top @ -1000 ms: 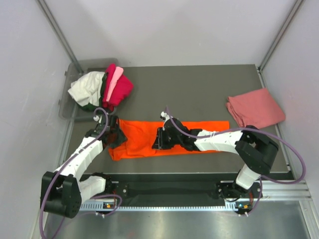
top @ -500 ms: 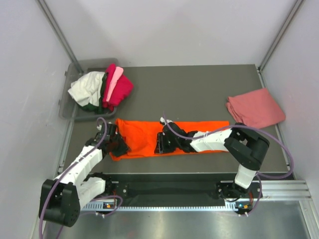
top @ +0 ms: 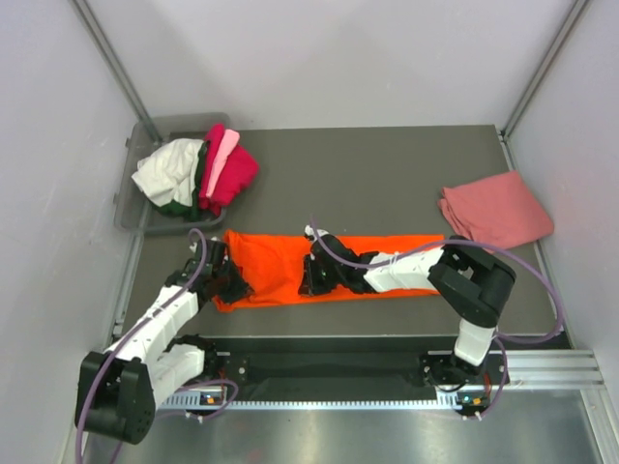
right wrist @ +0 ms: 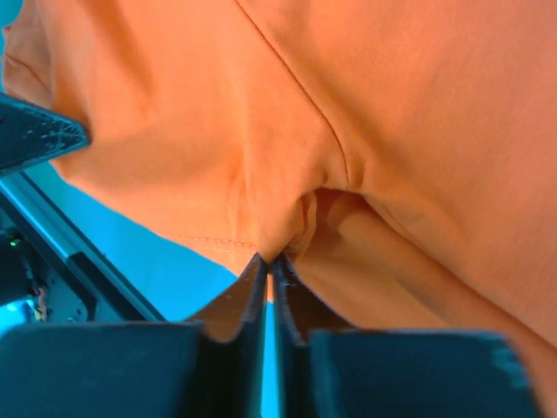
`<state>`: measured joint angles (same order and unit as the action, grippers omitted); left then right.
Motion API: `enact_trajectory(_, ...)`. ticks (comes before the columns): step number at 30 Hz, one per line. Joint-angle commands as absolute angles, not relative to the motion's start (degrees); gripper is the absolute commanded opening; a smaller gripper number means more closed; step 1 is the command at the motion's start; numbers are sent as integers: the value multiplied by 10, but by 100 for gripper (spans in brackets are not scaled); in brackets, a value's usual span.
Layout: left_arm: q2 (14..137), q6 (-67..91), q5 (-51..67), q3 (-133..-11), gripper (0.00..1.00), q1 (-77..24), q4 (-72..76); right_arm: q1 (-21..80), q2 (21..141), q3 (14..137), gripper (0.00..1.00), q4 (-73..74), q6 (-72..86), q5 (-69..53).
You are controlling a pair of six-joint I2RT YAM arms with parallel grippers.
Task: Fold and stack the t-shirts
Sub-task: Fold the tshirt
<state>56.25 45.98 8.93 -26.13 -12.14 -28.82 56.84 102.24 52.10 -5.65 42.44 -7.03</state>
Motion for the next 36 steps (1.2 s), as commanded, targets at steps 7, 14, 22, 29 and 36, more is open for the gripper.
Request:
enact_trajectory(7, 526, 489, 72, -306, 0, -120, -387, 569, 1013, 568, 0, -8, 410, -67)
enact_trajectory(14, 526, 511, 95, -325, 0, -120, -429, 558, 1000, 588, 0, 31, 419, -134)
enact_trajectory(22, 500, 531, 103, -341, 0, -120, -471, 544, 991, 590, 0, 49, 414, -165)
enact_trajectory(29, 466, 553, 91, -329, 0, -120, -504, 545, 1014, 611, 0, 73, 399, -183)
enact_trajectory(36, 413, 572, 57, -309, 0, -121, -535, 546, 1027, 621, 1, 90, 391, -187)
